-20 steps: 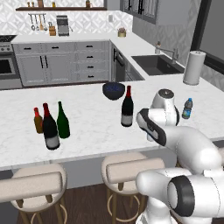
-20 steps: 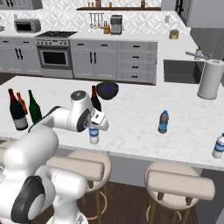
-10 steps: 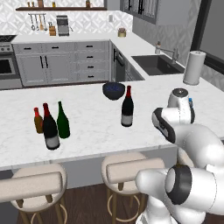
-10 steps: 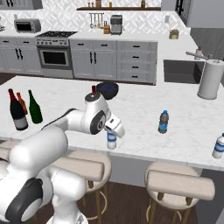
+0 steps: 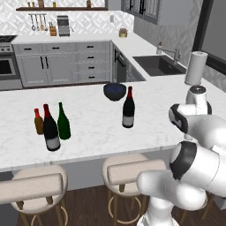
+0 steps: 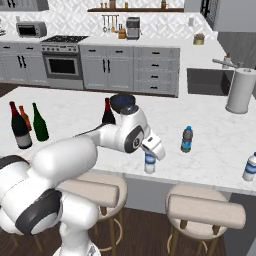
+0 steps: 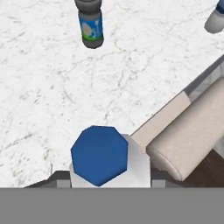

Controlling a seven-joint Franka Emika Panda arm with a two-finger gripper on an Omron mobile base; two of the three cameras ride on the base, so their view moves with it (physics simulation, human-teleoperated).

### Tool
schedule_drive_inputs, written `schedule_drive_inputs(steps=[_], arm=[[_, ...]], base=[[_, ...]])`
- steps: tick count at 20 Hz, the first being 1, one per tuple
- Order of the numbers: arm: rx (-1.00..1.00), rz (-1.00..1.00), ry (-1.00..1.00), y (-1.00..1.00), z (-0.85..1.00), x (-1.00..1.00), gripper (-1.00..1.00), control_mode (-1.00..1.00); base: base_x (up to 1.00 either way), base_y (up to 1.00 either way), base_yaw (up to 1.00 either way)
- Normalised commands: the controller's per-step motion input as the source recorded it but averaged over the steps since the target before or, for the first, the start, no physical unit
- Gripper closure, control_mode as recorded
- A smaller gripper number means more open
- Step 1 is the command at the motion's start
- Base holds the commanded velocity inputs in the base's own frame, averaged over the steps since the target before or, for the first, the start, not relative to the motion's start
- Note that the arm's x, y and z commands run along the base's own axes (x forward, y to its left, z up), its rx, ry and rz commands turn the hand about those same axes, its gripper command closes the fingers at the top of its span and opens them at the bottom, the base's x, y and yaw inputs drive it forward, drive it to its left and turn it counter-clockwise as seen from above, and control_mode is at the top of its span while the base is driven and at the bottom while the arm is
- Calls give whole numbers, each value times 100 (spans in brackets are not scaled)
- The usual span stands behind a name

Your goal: Move the plastic bottles in the middle to the plastics group, and the glass bottles in the middle to the glass group.

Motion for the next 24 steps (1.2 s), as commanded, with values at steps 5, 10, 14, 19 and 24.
schedule_drive_inputs(steps=[5,10,14,19,24], arm=[[0,1,-5,-73,1,29,100,-100],[0,9,-1,-70,0,48,100,-100],[0,9,0,-57,-1,55,100,-100],[1,12,0,-39,-14,58,100,-100],[1,9,0,-35,-30,46,100,-100]], base=[[0,0,0],[0,0,0],[0,0,0],[0,0,0],[0,0,0]])
